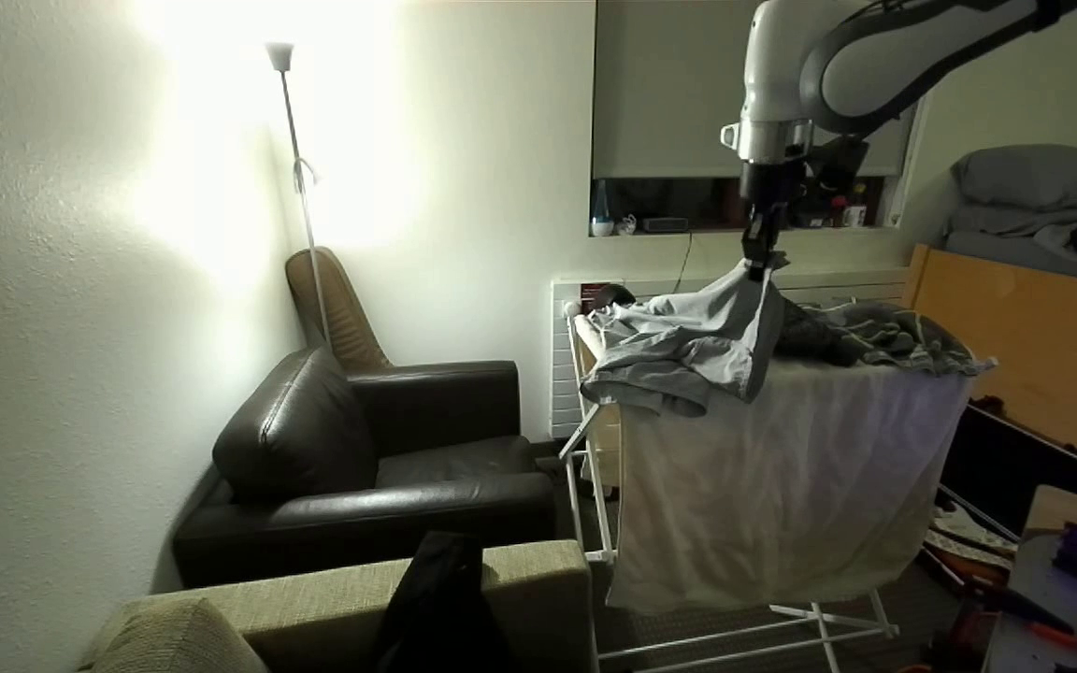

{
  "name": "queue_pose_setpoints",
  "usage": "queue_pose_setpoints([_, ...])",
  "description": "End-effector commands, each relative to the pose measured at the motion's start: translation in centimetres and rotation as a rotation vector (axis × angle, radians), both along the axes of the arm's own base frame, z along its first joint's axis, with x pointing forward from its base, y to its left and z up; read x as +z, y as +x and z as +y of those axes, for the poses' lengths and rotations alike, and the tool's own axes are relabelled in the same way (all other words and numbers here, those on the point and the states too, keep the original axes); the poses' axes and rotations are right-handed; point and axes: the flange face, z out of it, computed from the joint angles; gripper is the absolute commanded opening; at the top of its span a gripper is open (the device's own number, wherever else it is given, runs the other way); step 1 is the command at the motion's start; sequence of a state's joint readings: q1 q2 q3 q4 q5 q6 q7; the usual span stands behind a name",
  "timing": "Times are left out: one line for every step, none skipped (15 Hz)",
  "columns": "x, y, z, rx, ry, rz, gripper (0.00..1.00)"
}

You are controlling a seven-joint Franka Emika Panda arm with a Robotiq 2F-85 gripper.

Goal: Pick up the grey cloth and put it on the sofa

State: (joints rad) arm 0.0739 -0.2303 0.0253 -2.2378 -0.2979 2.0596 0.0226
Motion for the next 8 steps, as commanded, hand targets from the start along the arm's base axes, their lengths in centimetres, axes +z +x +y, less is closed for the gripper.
queue_pose_setpoints([0.0, 2.2, 5.1, 0.139, 0.113, 0.023, 0.06])
queue_pose_setpoints([-0.2, 2.6, 6.6, 0.169, 0.141, 0.036, 0.06])
queue_pose_setpoints([-0.3, 2.9, 8.1, 0.2, 0.164, 0.046, 0.05])
queue_pose_setpoints([-0.5, 3.1, 9.3, 0.228, 0.182, 0.056, 0.06])
queue_pose_setpoints([-0.8, 3.3, 10.7, 0.259, 0.198, 0.071, 0.06])
queue_pose_setpoints([-1.2, 3.5, 11.8, 0.29, 0.209, 0.085, 0.06])
queue_pose_setpoints([-1.6, 3.6, 12.8, 0.318, 0.218, 0.098, 0.06])
queue_pose_setpoints([-1.9, 3.6, 13.9, 0.348, 0.22, 0.111, 0.06])
